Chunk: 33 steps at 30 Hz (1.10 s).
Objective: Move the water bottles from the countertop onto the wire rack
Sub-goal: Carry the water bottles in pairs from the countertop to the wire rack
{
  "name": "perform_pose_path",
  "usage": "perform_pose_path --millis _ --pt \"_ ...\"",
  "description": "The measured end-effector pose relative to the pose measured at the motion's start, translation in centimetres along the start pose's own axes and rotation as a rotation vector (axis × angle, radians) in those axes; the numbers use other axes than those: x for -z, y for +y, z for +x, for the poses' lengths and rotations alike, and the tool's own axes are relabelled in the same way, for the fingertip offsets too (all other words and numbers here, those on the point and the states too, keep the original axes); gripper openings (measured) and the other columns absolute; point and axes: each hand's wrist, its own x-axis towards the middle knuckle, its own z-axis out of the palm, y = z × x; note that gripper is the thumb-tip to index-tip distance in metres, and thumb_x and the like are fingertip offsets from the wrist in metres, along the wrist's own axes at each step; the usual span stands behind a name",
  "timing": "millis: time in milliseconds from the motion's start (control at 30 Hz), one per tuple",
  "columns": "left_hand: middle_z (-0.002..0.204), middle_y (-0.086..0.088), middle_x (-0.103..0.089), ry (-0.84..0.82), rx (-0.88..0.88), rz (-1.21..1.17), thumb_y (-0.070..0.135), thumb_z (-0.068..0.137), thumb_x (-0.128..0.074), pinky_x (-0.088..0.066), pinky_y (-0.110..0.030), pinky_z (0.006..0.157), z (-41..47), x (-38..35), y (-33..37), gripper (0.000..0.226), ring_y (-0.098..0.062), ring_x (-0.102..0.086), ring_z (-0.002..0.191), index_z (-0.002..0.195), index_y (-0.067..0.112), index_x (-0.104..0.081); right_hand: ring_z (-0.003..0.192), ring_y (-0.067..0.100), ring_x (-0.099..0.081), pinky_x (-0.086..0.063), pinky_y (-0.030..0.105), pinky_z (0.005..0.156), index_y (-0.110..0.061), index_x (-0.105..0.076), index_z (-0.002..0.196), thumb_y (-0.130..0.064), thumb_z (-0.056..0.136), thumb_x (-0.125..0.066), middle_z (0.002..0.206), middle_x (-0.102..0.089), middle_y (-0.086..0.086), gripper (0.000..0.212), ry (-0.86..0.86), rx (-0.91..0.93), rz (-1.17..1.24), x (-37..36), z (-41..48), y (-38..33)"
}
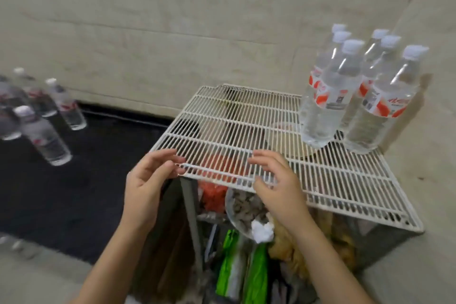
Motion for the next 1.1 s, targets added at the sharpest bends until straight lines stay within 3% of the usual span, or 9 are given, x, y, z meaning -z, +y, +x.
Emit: perform_pose_path --millis 133,267,400,467,700,833,1100 --pt "0.067 0.009 -0.072 0.167 0.094 0.132 -0.007 0.087 -0.045 -0.052 -0.011 0.062 -3.8 7.7 -0.8 0.025 -0.002 -0.062 0.057 0.086 0.012 -0.062 0.106 -0.003 -0.045 -0.031 0.003 0.093 -0.018 -0.063 0.1 -0.01 0.078 -0.05 0.105 -0.049 -0.019 0.027 -0.197 0.078 0.078 -7.4 -1.0 -1.9" --pt "0.063 0.004 -0.069 0.43 0.17 0.205 -0.001 0.089 -0.047 -0.049 -0.009 0.055 -8.1 14.7 -0.9 0.024 -0.002 -0.061 0.055 0.081 0.017 -0.061 0.111 0.008 -0.047 -0.036 0.02 0.097 -0.014 -0.064 0.101 -0.005 0.079 -0.053 0.107 -0.052 -0.008 0.027 -0.364 0.119 0.076 -12.7 -2.1 -3.4" --pt "0.078 -0.004 -0.063 0.583 0.254 0.247 0.004 0.091 -0.046 -0.045 -0.021 0.06 -13.9 20.7 0.5 0.023 -0.019 -0.057 0.066 0.08 0.02 -0.059 0.108 0.013 -0.051 -0.038 0.015 0.084 -0.016 -0.064 0.098 0.003 0.079 -0.054 0.102 -0.053 -0.006 0.028 -0.437 0.139 0.093 -17.3 -4.7 -6.6" --pt "0.078 -0.004 -0.063 0.647 0.284 0.254 0.004 0.091 -0.046 -0.041 -0.026 0.062 -17.5 23.6 1.6 0.023 -0.02 -0.055 0.066 0.079 0.018 -0.059 0.107 0.014 -0.051 -0.038 0.019 0.086 -0.015 -0.063 0.101 0.001 0.081 -0.055 0.102 -0.053 -0.005 0.026 -0.502 0.167 0.088 -19.7 -7.1 -8.5" --pt "0.076 -0.006 -0.061 0.836 0.41 0.311 0.003 0.09 -0.045 -0.037 -0.028 0.061 -31.7 33.1 4.9 0.021 -0.019 -0.052 0.064 0.08 0.014 -0.059 0.083 -0.003 -0.046 -0.028 0.011 0.076 -0.009 -0.063 0.104 -0.01 0.081 -0.058 0.099 -0.052 -0.003 0.024 -0.69 0.283 0.083 -27.0 -19.2 -14.6" --pt "0.078 -0.008 -0.06 0.93 0.451 0.309 0.004 0.091 -0.045 -0.037 -0.028 0.061 -37.7 36.9 6.5 0.014 -0.02 -0.052 0.065 0.093 0.004 -0.059 0.111 0.013 -0.049 -0.031 0.015 0.083 -0.015 -0.058 0.109 -0.011 0.086 -0.055 0.106 -0.049 -0.004 0.024 -0.835 0.217 0.071 -29.8 -24.4 -17.0" --pt "0.08 -0.009 -0.061 1.067 0.439 0.242 0.007 0.091 -0.047 -0.039 -0.028 0.062 -41.0 42.0 7.3 0.013 -0.021 -0.053 0.066 0.094 0.004 -0.059 0.114 0.015 -0.048 -0.036 0.022 0.092 -0.012 -0.059 0.111 -0.01 0.086 -0.055 0.116 -0.056 0.003 0.026 -0.945 0.2 0.066 -35.5 -26.1 -21.3"
